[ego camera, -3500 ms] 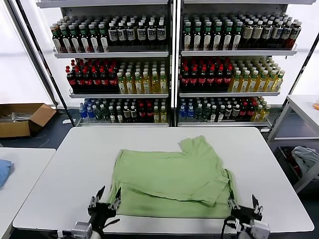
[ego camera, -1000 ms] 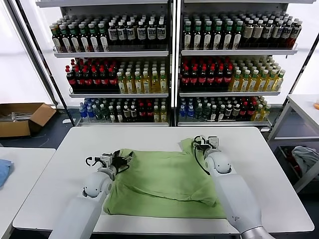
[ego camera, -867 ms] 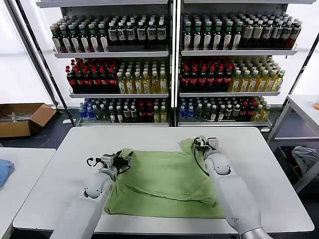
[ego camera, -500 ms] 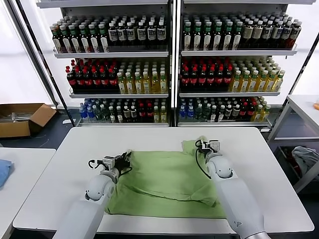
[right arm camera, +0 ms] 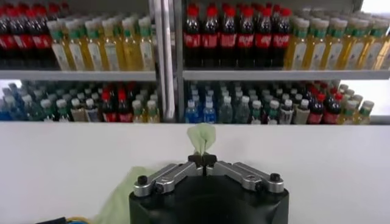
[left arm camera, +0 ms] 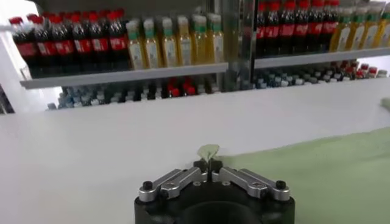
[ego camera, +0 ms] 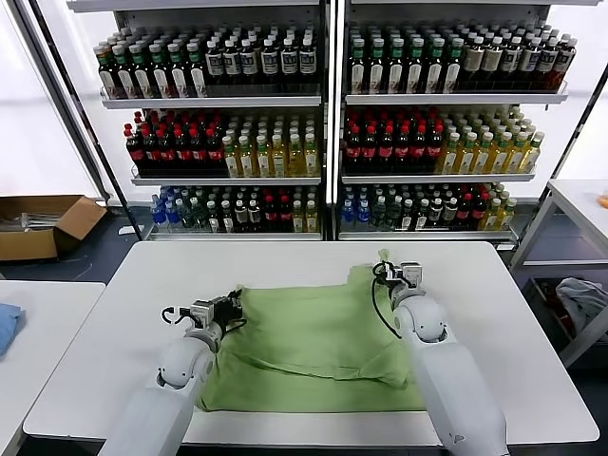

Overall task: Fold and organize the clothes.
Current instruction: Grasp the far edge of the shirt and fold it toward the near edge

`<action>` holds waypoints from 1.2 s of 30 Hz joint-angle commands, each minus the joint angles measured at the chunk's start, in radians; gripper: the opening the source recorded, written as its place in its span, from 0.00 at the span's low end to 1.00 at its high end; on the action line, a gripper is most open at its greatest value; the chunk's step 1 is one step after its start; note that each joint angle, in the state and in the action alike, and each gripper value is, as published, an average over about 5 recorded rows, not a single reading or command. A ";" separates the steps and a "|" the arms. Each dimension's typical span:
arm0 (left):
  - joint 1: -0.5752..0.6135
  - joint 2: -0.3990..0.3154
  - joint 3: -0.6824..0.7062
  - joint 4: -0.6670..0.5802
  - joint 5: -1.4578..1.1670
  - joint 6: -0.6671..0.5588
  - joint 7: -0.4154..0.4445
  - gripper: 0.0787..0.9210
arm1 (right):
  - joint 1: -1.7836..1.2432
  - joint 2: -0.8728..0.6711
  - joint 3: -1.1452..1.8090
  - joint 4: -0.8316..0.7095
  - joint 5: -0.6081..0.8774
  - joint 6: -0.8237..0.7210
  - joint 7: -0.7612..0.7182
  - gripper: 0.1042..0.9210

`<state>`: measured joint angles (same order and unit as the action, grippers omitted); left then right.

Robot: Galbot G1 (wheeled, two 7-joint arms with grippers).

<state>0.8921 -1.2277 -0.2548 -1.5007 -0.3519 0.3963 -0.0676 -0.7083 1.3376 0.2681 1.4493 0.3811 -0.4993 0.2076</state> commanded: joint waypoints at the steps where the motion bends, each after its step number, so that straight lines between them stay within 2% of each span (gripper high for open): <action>1: 0.026 0.012 -0.007 -0.113 0.019 -0.073 -0.005 0.01 | -0.070 0.001 0.015 0.184 0.000 0.010 0.008 0.00; 9: 0.109 0.038 -0.024 -0.212 0.022 -0.081 -0.005 0.01 | -0.233 0.014 0.060 0.331 -0.029 0.018 0.036 0.00; 15: 0.215 0.051 -0.045 -0.290 0.053 -0.073 -0.013 0.01 | -0.410 0.042 0.101 0.455 -0.056 -0.011 0.088 0.00; 36: 0.487 0.040 -0.089 -0.442 0.153 -0.055 -0.040 0.01 | -0.726 0.047 0.164 0.632 -0.077 -0.035 0.152 0.00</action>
<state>1.2611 -1.1891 -0.3386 -1.8838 -0.2320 0.3401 -0.1041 -1.3028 1.3799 0.4162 2.0047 0.3122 -0.5297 0.3439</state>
